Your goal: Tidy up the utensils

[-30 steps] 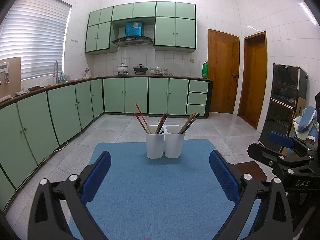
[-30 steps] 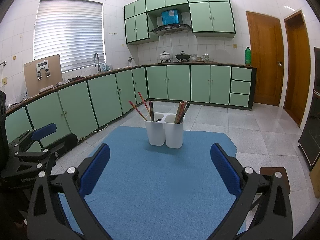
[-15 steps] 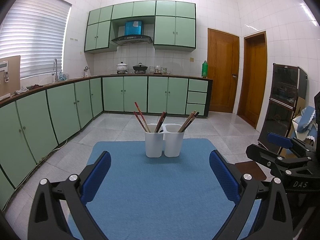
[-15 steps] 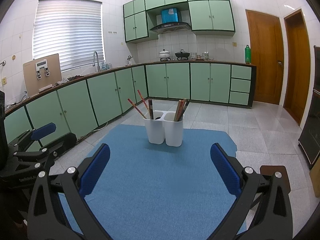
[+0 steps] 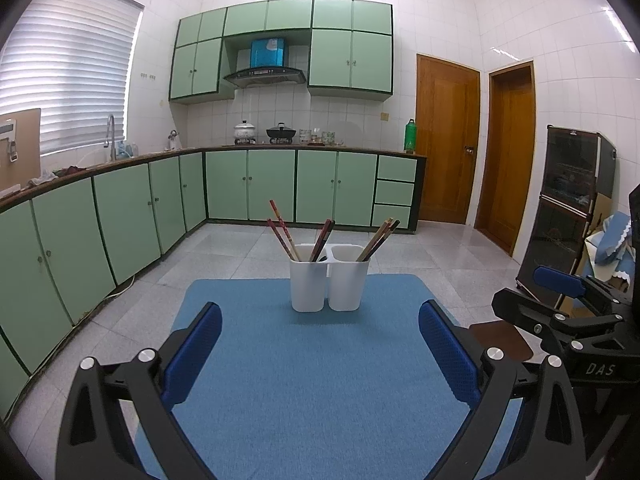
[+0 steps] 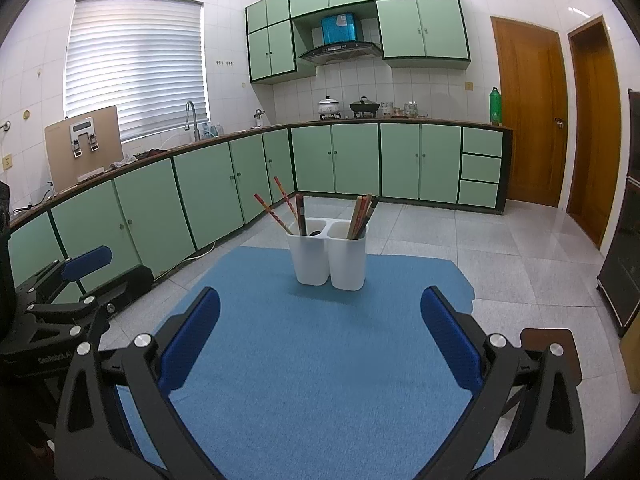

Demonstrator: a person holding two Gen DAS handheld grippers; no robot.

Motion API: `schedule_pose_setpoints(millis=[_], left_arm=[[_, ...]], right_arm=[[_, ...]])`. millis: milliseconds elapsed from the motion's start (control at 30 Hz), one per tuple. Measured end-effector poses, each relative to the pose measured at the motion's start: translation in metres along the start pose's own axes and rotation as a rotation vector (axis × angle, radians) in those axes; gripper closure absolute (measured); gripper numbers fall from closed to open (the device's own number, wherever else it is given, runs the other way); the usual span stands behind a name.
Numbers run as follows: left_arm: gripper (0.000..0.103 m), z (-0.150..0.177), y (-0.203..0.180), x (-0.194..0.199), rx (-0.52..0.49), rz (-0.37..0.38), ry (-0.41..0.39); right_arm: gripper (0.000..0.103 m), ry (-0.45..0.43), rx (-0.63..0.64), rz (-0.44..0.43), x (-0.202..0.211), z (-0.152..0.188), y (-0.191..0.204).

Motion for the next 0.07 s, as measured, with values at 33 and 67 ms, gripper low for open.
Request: schedule_pose_setpoints(millis=[33,67], left_arm=[[0.006,0.0005,0.0005,0.0003,0.0,-0.001,0.001],[0.006,-0.0001,-0.0009,0.0004,0.0,-0.001,0.001]], right_arm=[[0.006,0.0,0.0,0.0,0.0,0.0,0.0],[0.006,0.001,0.0,0.0,0.0,0.0004,0.0001]])
Point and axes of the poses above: each gripper's, at about its wrist camera, not at the fingertips, and x roughly against the way its jaws point, y to its left, z to its underside, the point moved 1 cm from there along -x, roughly the way its jaws point, and after that the axes turned 5 degrees about x, right-handed, at the moved point
